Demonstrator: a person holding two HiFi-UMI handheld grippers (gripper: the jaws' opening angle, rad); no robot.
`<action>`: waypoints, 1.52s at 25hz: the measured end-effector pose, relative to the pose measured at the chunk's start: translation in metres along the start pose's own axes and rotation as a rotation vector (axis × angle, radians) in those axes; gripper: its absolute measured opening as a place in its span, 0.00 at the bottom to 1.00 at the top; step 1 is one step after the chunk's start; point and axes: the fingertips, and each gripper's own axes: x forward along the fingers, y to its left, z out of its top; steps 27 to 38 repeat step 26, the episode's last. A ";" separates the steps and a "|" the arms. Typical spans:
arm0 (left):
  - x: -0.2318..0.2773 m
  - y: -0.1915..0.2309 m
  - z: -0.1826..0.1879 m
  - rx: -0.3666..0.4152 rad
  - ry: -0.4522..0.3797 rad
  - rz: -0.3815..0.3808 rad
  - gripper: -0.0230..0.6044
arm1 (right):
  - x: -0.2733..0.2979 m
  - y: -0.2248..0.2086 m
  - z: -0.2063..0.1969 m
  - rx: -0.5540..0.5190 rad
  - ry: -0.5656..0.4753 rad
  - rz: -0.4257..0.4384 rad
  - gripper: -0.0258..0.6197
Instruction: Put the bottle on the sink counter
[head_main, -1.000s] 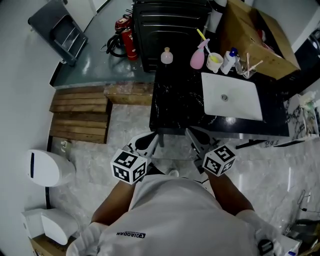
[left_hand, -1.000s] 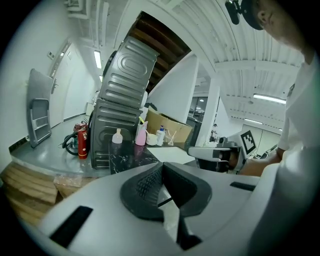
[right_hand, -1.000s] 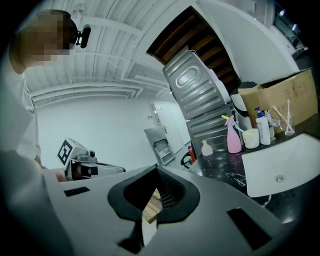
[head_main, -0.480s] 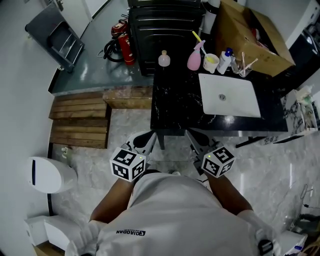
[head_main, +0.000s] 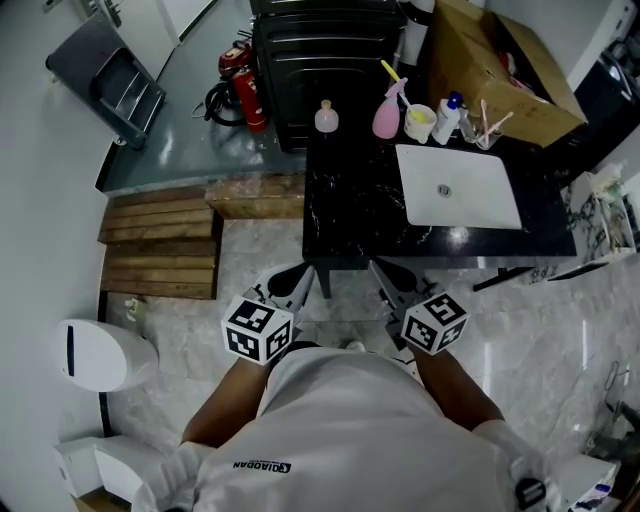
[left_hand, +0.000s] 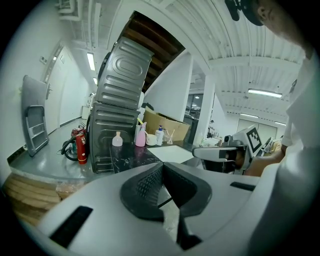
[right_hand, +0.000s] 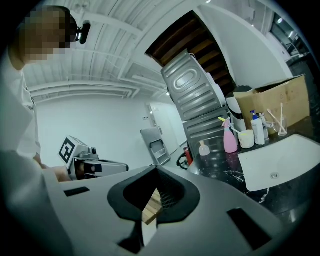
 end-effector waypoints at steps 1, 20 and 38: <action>0.000 -0.001 0.000 0.001 -0.001 0.000 0.06 | 0.000 0.000 -0.001 -0.001 0.002 0.001 0.10; -0.008 -0.014 -0.003 0.009 -0.015 0.027 0.06 | -0.015 0.003 -0.002 -0.017 0.007 0.019 0.10; -0.010 -0.022 -0.004 0.010 -0.021 0.036 0.06 | -0.021 0.003 -0.003 -0.024 0.006 0.027 0.10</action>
